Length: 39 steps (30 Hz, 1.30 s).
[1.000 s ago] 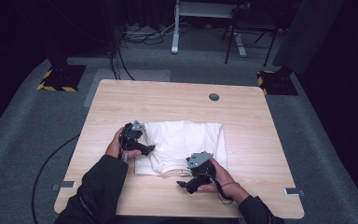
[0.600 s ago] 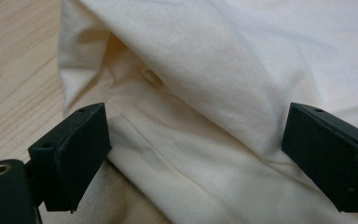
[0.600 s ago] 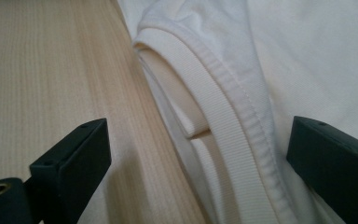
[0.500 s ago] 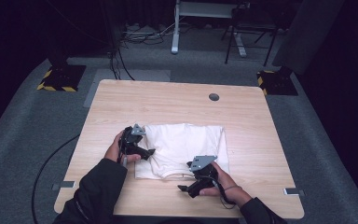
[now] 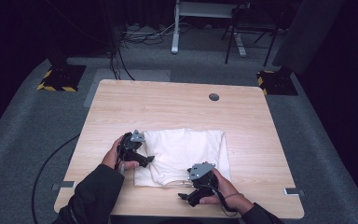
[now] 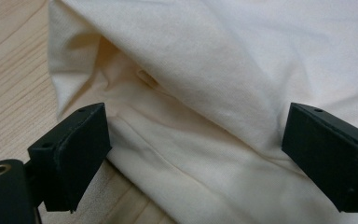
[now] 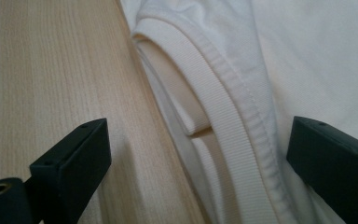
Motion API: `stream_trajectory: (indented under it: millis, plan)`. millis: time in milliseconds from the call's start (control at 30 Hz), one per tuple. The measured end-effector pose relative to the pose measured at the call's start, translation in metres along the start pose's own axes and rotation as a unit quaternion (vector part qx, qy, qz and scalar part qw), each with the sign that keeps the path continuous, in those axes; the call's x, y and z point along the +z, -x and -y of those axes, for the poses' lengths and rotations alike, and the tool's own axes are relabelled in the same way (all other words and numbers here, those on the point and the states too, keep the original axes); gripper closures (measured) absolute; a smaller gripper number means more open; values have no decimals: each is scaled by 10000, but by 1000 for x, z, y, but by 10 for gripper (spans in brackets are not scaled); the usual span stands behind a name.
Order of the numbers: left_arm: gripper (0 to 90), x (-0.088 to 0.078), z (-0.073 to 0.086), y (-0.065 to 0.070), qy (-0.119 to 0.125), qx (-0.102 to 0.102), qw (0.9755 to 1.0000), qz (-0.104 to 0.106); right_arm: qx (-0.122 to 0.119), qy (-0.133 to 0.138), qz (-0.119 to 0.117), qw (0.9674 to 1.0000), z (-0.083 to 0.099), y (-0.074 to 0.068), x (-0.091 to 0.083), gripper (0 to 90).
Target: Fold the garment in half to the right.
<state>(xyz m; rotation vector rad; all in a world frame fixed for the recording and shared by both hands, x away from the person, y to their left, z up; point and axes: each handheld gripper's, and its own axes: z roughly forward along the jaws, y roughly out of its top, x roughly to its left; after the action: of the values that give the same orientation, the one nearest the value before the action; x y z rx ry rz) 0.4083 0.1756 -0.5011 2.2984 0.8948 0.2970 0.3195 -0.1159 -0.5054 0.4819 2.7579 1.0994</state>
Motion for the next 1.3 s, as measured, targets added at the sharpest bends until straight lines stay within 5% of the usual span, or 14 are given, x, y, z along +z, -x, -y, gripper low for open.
stream_trajectory:
  millis: [433, 700, 867, 1300]
  plan:
    - [61, -10, -3, 1, -52, -5, 9998, -178, -166, 8, 74, 9998, -2, -6, -1, 73]
    - [55, -21, -10, -15, 326, -382, 9985, -237, -490, 242, 284, 9981, -21, -13, 1, 81]
    - [44, -6, -19, -27, 203, -508, 9978, -379, -630, 225, 276, 9974, -36, -19, 16, 75]
    - [28, 13, -23, -41, 355, -910, 9952, 16, -645, 242, 52, 9976, -53, -25, 38, 72]
